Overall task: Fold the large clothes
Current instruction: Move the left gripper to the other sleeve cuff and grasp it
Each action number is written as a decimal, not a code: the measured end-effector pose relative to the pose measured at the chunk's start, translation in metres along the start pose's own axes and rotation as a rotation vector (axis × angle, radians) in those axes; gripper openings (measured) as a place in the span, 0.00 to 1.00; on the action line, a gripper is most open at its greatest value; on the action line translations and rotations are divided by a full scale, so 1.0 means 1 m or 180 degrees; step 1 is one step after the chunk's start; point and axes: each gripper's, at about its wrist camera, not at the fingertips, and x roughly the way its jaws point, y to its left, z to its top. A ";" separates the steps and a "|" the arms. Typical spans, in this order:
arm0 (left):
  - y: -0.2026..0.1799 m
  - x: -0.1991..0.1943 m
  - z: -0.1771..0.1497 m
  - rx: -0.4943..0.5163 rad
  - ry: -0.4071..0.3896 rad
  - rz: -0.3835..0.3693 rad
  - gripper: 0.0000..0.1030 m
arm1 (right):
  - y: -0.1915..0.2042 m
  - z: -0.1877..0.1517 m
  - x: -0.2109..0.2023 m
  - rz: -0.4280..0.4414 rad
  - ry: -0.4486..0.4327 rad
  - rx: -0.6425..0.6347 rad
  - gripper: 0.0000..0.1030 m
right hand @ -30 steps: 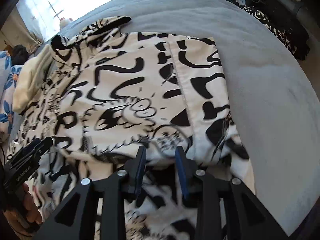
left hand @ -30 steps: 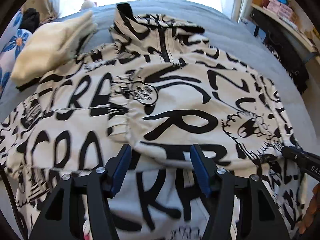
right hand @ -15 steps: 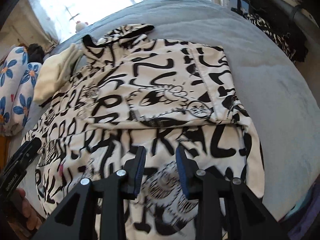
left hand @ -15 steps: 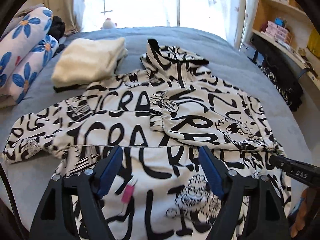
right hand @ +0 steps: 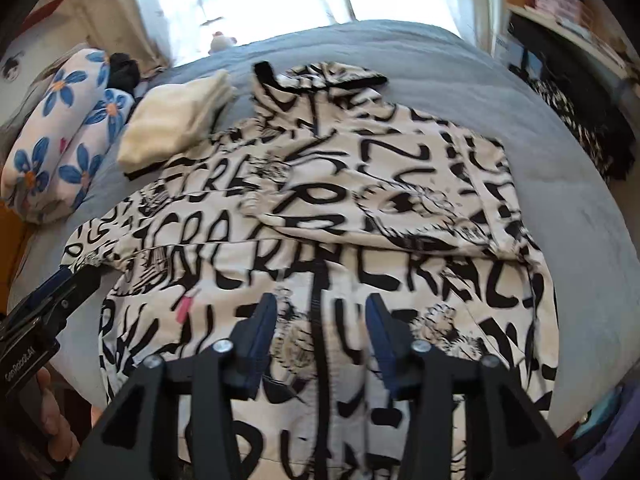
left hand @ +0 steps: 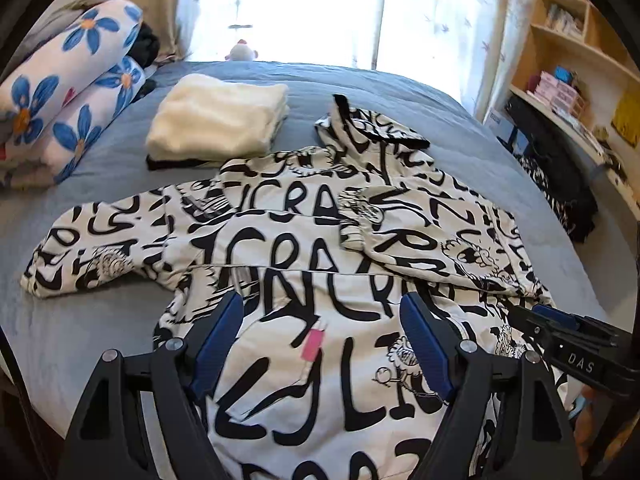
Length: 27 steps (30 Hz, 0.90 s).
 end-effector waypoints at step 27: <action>0.232 0.013 -0.018 -0.1159 0.0091 0.0124 0.77 | 0.231 0.028 0.047 0.0304 -0.0184 -0.1212 0.47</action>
